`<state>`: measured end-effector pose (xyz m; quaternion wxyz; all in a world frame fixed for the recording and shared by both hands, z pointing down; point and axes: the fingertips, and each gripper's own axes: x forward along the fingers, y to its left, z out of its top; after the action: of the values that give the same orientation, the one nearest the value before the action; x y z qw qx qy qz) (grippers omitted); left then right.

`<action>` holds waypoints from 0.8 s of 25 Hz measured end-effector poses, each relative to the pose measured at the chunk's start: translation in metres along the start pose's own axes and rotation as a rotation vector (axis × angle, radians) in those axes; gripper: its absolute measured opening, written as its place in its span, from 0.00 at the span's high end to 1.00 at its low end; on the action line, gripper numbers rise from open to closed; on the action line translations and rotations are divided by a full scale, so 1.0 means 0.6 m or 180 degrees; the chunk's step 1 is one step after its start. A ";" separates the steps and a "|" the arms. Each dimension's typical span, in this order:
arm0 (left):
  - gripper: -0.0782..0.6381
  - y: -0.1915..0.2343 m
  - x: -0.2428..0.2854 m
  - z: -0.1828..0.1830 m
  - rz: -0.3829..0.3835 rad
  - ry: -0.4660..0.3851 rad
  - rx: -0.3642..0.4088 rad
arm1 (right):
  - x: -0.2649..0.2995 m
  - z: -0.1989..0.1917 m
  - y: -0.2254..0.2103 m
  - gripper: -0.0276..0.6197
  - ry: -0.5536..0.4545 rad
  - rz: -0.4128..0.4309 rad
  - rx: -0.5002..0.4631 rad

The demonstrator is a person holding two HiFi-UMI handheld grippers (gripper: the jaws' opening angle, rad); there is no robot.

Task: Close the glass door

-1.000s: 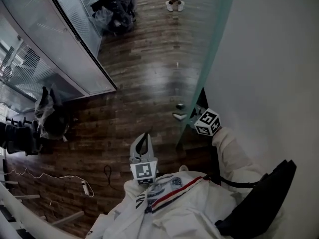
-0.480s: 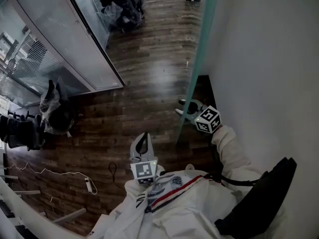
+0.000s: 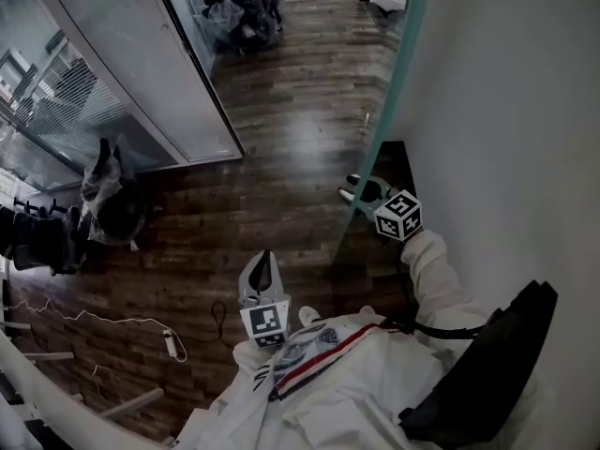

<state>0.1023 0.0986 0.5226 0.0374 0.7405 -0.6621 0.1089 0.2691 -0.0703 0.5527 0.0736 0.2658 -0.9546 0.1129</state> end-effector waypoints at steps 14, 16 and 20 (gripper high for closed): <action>0.89 0.151 -0.087 -0.061 0.0420 0.0138 -0.0244 | 0.102 0.020 0.005 0.71 0.0013 -0.0299 0.0058; 0.89 0.162 -0.093 -0.066 0.0460 0.0147 -0.0222 | 0.119 0.024 0.006 0.71 0.0021 -0.0309 0.0055; 0.89 0.185 -0.097 -0.073 0.0543 0.0169 -0.0231 | 0.158 0.031 0.011 0.71 0.0028 -0.0294 0.0029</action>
<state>-0.0182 0.1508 0.5429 0.0722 0.6765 -0.7250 0.1072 0.1842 -0.1162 0.5525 0.0818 0.3095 -0.9404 0.1149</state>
